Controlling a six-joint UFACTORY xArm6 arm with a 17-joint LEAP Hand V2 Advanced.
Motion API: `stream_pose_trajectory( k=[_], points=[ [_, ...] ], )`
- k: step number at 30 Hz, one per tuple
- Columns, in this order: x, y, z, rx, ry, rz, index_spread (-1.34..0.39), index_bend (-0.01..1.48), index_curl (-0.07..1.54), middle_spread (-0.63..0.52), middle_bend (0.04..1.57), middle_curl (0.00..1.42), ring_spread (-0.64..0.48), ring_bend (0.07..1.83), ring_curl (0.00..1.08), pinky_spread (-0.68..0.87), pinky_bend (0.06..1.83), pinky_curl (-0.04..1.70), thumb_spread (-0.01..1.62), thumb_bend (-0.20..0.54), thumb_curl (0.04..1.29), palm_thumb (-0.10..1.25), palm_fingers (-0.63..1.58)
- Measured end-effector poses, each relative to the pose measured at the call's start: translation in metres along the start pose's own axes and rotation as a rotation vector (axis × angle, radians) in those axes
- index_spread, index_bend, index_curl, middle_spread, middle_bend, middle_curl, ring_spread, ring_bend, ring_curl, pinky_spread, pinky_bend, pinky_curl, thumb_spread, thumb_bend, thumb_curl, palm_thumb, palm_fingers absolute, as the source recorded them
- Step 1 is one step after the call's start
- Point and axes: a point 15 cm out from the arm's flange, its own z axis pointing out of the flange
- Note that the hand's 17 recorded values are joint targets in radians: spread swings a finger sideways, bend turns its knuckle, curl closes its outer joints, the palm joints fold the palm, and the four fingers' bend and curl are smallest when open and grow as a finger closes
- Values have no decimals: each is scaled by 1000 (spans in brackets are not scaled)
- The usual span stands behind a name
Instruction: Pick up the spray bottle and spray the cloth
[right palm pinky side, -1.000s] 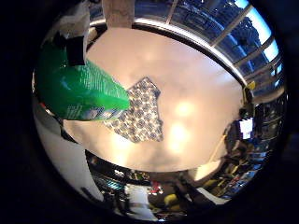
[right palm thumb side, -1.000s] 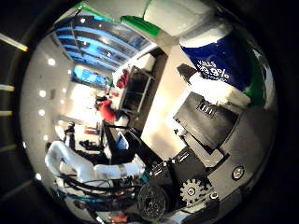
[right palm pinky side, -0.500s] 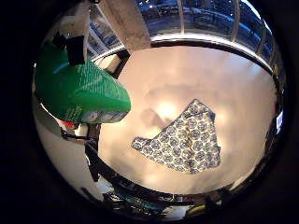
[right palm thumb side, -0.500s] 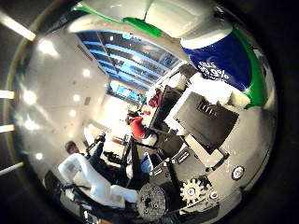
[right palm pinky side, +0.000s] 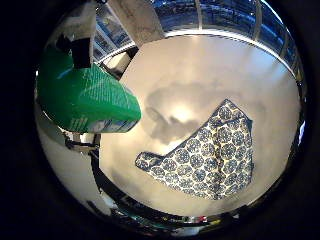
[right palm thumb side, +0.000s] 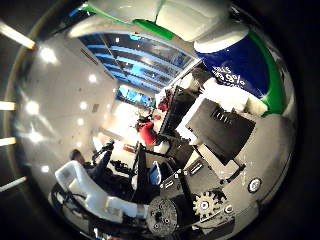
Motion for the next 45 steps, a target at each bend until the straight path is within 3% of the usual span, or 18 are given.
stream_pose_trajectory(
  k=[9, 13, 17, 21, 24, 27, 28, 29, 31, 33, 36, 45],
  points=[
    [9, 0, 35, -31, 18, -42, -452, 509, 941, -136, 1148, 627, -170, 1371, 516, -273, 1158, 820, 574, -29, 754, 949, 1188],
    [14, 9, 51, -56, 18, -35, -439, 581, 926, -129, 1161, 617, -177, 1333, 502, -293, 1103, 789, 799, -18, 674, 974, 1251],
    [11, 13, 59, -69, 16, -41, -431, 483, 871, -143, 1139, 591, -197, 1291, 482, -360, 1072, 731, 915, -47, 527, 822, 1178],
    [19, 16, 66, -93, 49, -71, -467, 265, 796, -160, 1058, 551, -234, 1224, 457, -449, 1063, 655, 960, -34, 420, 743, 1122],
    [21, 24, 71, -123, 61, -90, -493, 51, 697, -185, 968, 524, -257, 1231, 453, -503, 1109, 633, 961, -42, 379, 696, 939],
    [22, 28, 71, -145, 65, -106, -488, 68, 541, -202, 803, 480, -283, 1198, 440, -518, 1222, 627, 941, -55, 337, 607, 536],
    [23, 30, 71, -154, 71, -117, -482, 100, 537, -202, 789, 482, -284, 1209, 453, -514, 1247, 642, 938, -50, 331, 592, 508],
    [23, 30, 69, -163, 77, -130, -473, 175, 527, -196, 691, 452, -265, 1123, 433, -419, 1162, 644, 913, -55, 320, 544, 221],
    [26, 33, 65, -186, 94, -157, -470, 217, 492, -164, 582, 401, -194, 947, 354, -207, 1020, 586, 888, -43, 310, 511, 35],
    [22, 39, 61, -225, 98, -182, -454, 199, 453, -119, 473, 359, -118, 799, 288, 31, 923, 515, 881, -41, 303, 484, -60],
    [13, 49, 55, -278, 77, -189, -440, 170, 407, -63, 371, 329, -50, 668, 244, 235, 808, 438, 893, -34, 295, 464, -68],
    [30, 37, 9, -278, 114, -203, -425, 145, 300, -18, 231, 308, 10, 524, 219, 371, 669, 334, 892, -34, 289, 434, -32]
  ],
)
